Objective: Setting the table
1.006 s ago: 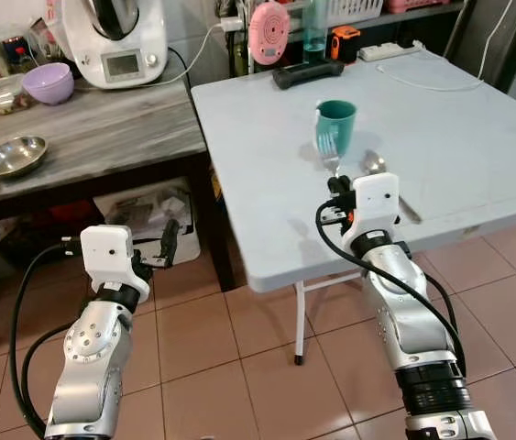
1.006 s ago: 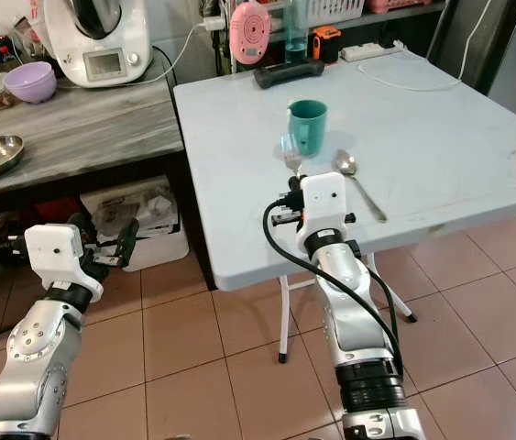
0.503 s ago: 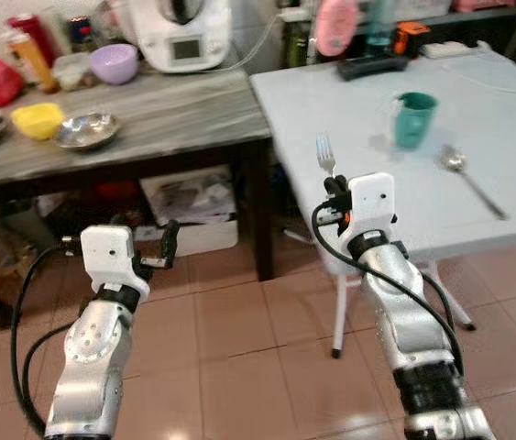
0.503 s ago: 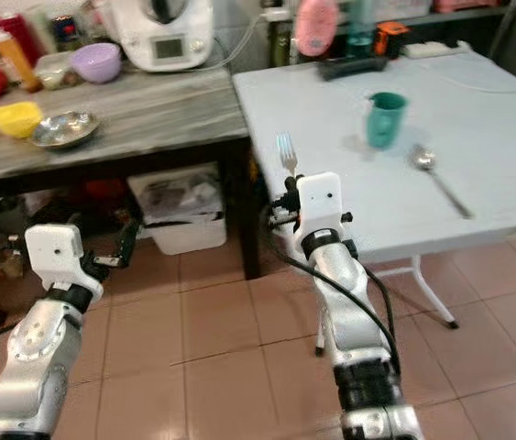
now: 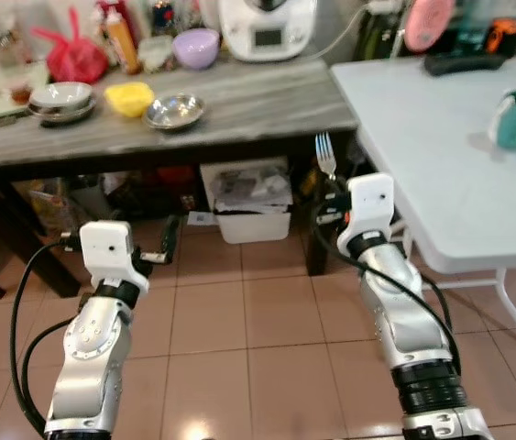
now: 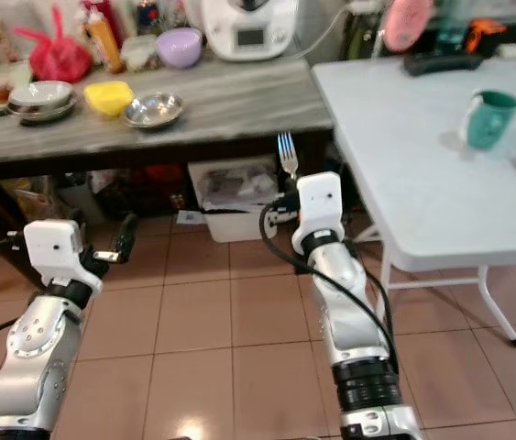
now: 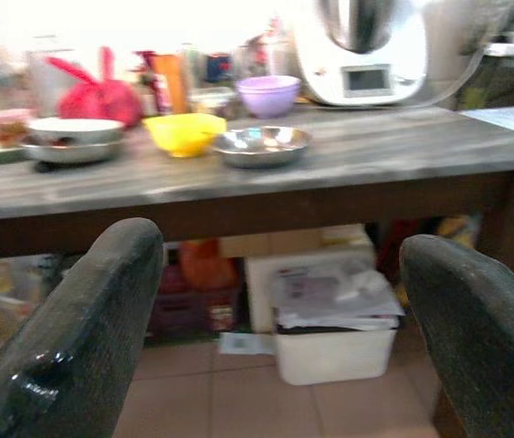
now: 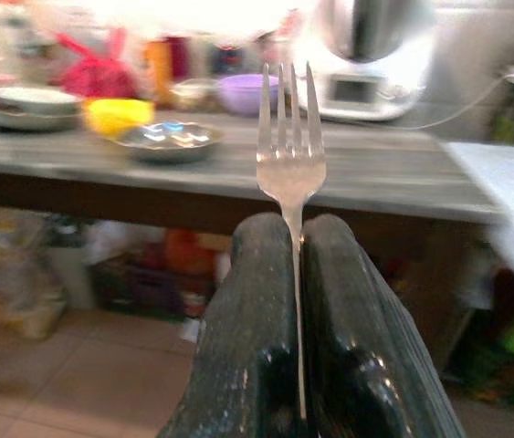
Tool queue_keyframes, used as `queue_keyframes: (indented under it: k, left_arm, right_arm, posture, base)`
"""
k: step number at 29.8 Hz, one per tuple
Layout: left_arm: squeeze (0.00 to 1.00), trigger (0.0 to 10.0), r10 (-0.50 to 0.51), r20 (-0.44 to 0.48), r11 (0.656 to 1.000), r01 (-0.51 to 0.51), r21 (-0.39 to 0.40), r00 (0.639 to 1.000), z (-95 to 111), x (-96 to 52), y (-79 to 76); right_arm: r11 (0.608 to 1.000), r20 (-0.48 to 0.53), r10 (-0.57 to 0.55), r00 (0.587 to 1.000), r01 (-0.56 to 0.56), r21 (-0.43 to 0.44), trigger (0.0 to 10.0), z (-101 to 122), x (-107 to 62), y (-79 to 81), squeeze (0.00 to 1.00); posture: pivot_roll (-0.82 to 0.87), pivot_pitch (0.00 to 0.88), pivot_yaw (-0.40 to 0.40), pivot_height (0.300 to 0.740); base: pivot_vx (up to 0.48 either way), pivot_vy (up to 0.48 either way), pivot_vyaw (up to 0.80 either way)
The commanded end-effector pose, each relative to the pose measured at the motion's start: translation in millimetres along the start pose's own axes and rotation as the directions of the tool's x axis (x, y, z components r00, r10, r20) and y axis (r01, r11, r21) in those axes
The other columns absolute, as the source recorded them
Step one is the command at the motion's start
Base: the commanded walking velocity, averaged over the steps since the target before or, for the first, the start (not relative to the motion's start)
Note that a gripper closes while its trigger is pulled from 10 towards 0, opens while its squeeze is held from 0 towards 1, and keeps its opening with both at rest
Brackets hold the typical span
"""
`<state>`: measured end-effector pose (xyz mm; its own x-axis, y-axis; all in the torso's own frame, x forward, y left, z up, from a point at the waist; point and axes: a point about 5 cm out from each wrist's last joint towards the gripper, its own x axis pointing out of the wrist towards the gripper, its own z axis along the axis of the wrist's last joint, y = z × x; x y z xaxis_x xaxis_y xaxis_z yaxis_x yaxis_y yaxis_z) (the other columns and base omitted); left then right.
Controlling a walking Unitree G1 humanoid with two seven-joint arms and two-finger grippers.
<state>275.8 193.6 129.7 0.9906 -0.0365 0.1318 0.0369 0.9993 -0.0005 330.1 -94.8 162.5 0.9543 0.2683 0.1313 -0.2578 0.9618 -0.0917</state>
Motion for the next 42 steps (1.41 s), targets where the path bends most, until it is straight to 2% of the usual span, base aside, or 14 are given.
queue_keyframes:
  k: [1, 10, 15, 26, 42]
  left_arm:
    - [0.0, 10.0, -0.028, 0.004, 1.0, 0.028, 0.0, 1.0, 1.2, 1.1, -5.9]
    - [0.0, 10.0, -0.034, 0.005, 0.999, 0.034, 0.001, 0.999, 1.0, -0.1, -6.0]
    - [0.0, 10.0, -0.04, 0.006, 0.999, 0.04, 0.0, 0.999, 0.8, 0.0, -6.6]
    - [0.0, 10.0, -0.054, 0.006, 0.998, 0.054, -0.008, 0.999, 0.2, 0.2, -9.5]
    - [0.0, 10.0, -0.073, 0.002, 0.997, 0.073, -0.019, 0.997, -2.0, -0.6, -14.5]
  right_arm:
    - [1.0, 0.018, -0.025, 1.0, 0.025, -0.007, 10.0, 4.5, 0.2, -9.6, 0.0]
    - [1.0, 0.022, -0.018, 1.0, 0.018, -0.016, 10.0, 4.8, -0.5, -9.1, 0.0]
    - [1.0, 0.022, -0.014, 1.0, 0.014, -0.023, 10.0, 5.2, -0.3, -8.3, 0.0]
    - [1.0, 0.022, -0.014, 1.0, 0.015, -0.021, 10.0, 5.5, -0.7, -9.4, 0.0]
    - [1.0, 0.011, -0.026, 1.0, 0.026, -0.004, 10.0, 3.5, -0.8, -10.1, 0.0]
  posture:
    - [-0.09, 0.048, 0.094, 0.74]
    - [-0.09, 0.048, 0.092, 0.74]
    - [-0.09, 0.047, 0.09, 0.74]
    - [-0.1, 0.044, 0.089, 0.74]
    - [-0.1, 0.046, 0.093, 0.74]
  base:
    - [0.0, 0.0, 0.0]
    - [0.0, 0.0, 0.0]
    - [0.109, 0.0, 0.73]
    - [0.369, 0.0, 0.46]
    - [0.418, 0.0, 0.0]
